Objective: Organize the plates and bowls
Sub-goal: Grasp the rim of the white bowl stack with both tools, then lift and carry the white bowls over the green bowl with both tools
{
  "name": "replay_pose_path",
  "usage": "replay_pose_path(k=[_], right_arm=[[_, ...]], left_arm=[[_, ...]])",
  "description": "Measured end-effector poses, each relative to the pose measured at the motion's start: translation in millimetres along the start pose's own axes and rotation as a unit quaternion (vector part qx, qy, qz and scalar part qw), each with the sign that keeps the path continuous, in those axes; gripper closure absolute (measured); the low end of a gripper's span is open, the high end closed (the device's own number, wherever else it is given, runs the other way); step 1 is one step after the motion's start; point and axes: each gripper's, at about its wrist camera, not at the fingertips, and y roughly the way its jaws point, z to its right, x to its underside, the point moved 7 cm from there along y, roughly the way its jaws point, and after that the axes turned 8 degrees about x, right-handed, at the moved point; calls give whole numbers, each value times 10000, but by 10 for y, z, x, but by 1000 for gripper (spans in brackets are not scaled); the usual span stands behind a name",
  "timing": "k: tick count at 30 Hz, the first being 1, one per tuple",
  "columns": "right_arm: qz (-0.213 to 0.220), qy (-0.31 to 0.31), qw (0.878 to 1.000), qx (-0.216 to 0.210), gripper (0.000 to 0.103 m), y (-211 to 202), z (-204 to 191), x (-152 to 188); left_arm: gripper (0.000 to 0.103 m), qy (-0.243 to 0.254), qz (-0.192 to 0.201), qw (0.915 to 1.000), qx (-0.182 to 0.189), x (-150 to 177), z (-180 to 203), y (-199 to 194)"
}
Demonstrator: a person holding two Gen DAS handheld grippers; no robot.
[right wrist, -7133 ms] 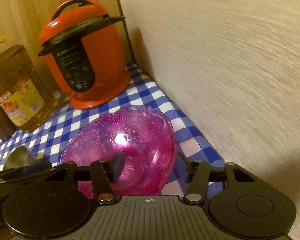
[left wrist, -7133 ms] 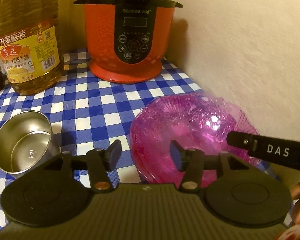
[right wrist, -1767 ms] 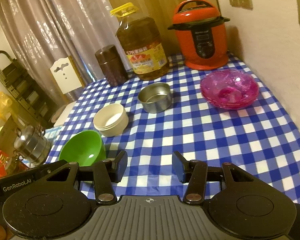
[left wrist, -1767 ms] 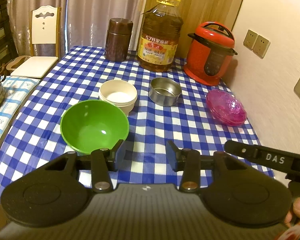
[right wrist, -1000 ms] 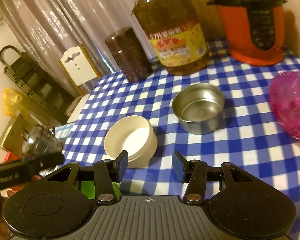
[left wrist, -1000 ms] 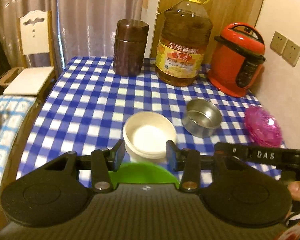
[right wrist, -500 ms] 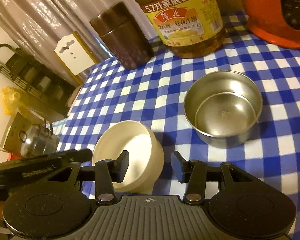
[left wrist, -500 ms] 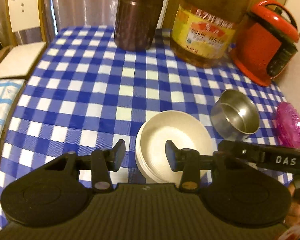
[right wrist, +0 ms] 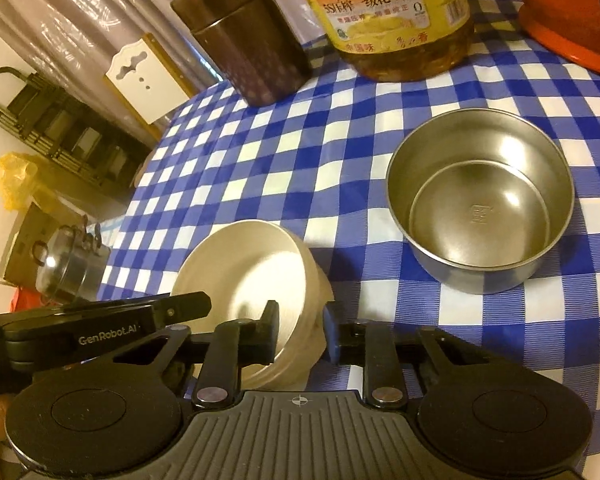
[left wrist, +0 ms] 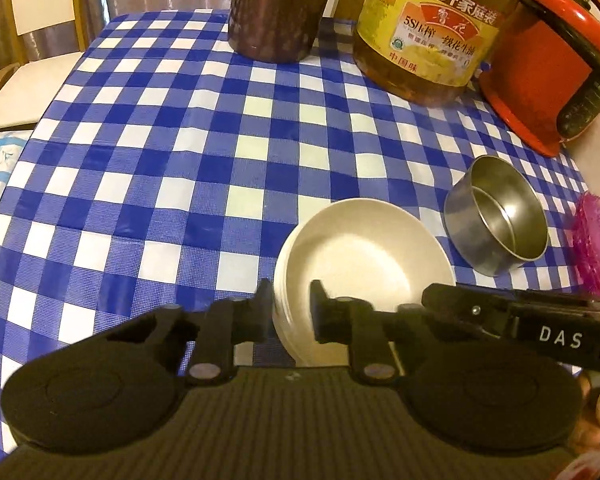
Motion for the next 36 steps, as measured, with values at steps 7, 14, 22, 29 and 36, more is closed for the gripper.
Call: replay_pose_path(k=[7, 14, 22, 29, 36], right_arm=[[38, 11, 9999, 114, 89, -5, 12, -3], [240, -8, 9995, 210, 91, -174, 23, -63], [638, 79, 9977, 212, 92, -627, 42, -122], [848, 138, 9961, 186, 92, -1108, 72, 36], [969, 99, 9952, 129, 92, -1575, -8, 254]], left_arm=[[94, -8, 3, 10000, -43, 23, -12, -28], [94, 3, 173, 9999, 5, -26, 115, -145], [94, 85, 535, 9984, 132, -56, 424, -463], [94, 144, 848, 9960, 225, 60, 732, -835], [94, 155, 998, 9945, 271, 331, 940, -1259]])
